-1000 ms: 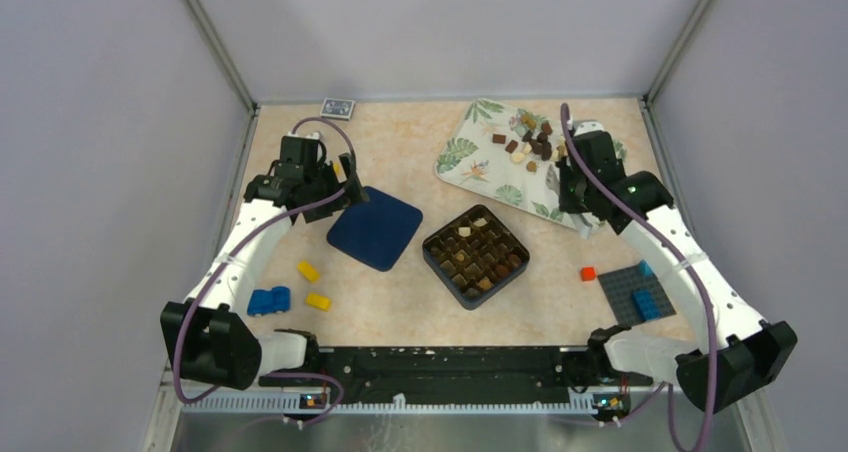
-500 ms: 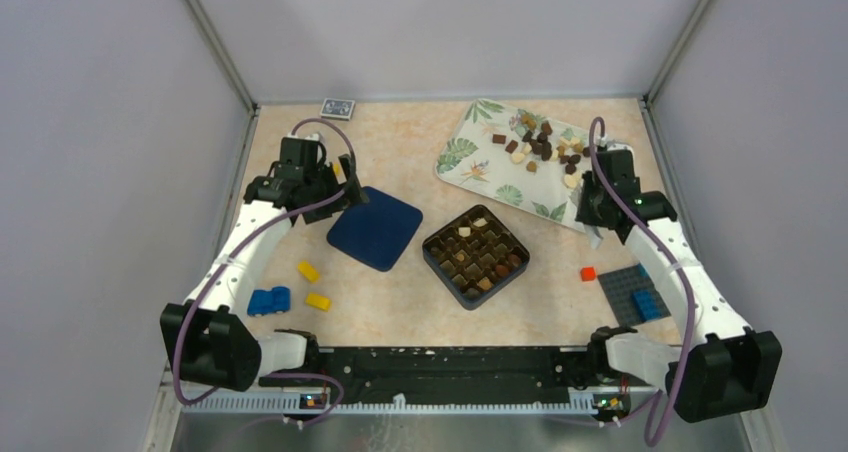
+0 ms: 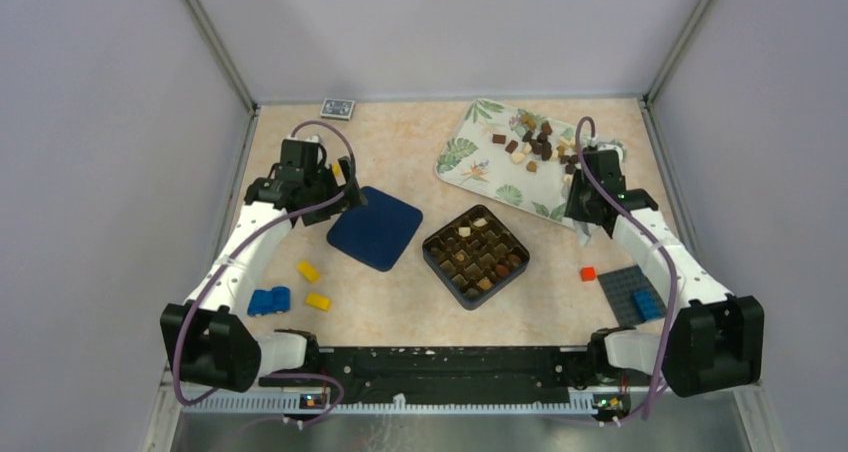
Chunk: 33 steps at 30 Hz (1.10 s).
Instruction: Pack the chocolate
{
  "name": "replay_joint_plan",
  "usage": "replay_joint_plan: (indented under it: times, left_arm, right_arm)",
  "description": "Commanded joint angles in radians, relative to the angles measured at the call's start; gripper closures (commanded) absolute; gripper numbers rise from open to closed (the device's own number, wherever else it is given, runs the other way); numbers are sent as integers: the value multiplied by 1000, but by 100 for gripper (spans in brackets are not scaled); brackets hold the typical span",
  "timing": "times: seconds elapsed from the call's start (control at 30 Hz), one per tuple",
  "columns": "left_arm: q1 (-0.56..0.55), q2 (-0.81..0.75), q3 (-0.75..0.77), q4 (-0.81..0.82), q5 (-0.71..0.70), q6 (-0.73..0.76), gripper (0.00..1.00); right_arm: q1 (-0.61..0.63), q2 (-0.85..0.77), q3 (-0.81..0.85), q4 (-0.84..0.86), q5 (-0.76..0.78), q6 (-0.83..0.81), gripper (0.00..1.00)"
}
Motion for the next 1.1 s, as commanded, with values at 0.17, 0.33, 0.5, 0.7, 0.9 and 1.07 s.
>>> replay_joint_plan:
  times: [0.17, 0.33, 0.5, 0.7, 0.9, 1.07]
  left_arm:
    - [5, -21, -7, 19, -9, 18, 1]
    - [5, -18, -22, 27, -12, 17, 1]
    - [5, -16, -12, 16, -26, 26, 1]
    - [5, -31, -22, 10, -49, 34, 1]
    - [5, -26, -29, 13, -49, 32, 1]
    - [5, -12, -20, 16, -53, 38, 1]
  right_arm:
    - [-16, 38, 2, 81, 62, -18, 60]
    - [-18, 70, 26, 91, 45, -24, 60]
    - [-18, 113, 57, 94, 20, -24, 60]
    - [-17, 139, 91, 97, -10, -27, 62]
    - [-19, 152, 103, 72, -6, -36, 64]
    - [-17, 169, 102, 64, 15, -37, 65]
